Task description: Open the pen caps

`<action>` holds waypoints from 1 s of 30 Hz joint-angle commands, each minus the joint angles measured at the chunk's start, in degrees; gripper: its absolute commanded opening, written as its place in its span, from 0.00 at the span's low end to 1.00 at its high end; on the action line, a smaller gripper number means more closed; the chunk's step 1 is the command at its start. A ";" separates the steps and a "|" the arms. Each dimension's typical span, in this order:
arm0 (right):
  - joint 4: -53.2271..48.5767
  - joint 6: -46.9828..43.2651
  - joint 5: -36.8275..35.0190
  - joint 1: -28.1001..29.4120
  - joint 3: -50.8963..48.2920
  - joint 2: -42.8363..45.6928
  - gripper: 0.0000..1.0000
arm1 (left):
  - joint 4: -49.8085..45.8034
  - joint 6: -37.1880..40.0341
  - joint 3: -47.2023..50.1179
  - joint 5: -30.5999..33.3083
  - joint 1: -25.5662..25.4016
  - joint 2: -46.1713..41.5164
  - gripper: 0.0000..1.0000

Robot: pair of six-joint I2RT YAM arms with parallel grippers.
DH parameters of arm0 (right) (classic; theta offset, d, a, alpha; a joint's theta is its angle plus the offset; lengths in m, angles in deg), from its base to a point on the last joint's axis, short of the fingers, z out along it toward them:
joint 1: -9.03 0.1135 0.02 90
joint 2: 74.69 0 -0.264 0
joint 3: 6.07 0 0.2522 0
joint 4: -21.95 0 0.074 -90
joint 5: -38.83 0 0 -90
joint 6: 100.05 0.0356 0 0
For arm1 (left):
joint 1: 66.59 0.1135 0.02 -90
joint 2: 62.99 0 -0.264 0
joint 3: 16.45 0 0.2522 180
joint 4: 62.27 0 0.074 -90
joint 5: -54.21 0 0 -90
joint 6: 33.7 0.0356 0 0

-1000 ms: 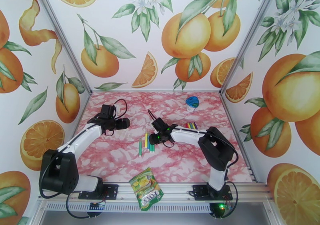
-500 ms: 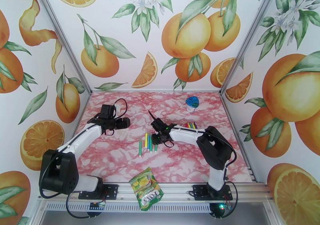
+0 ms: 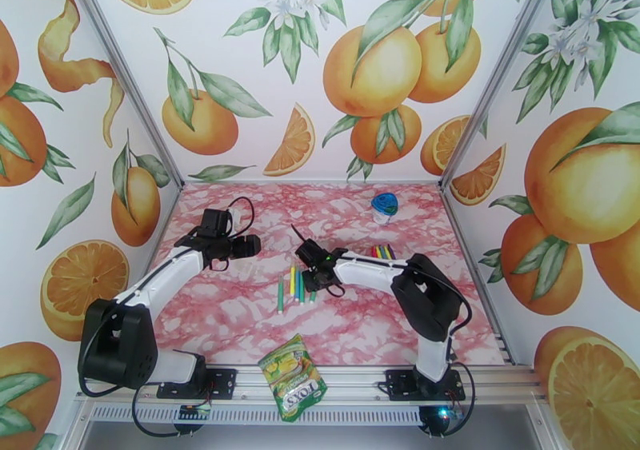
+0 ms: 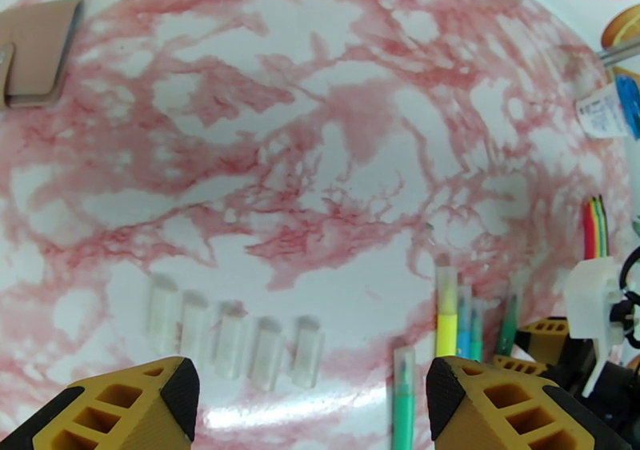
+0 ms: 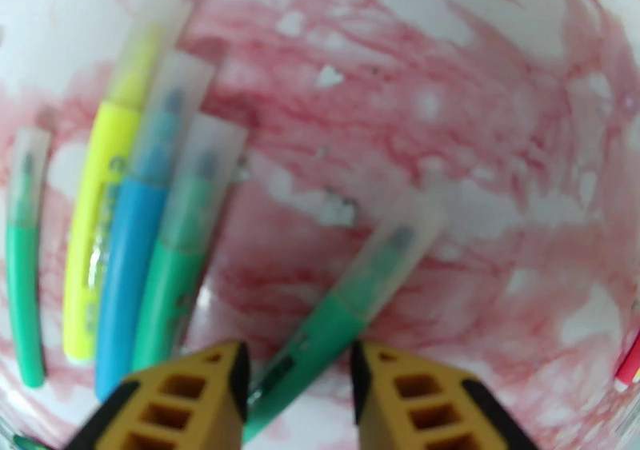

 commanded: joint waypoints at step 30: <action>-1.25 4.44 -6.06 0.33 1.68 -5.69 0.27 | 1.30 0.02 0.38 -1.19 0.44 -1.59 0.79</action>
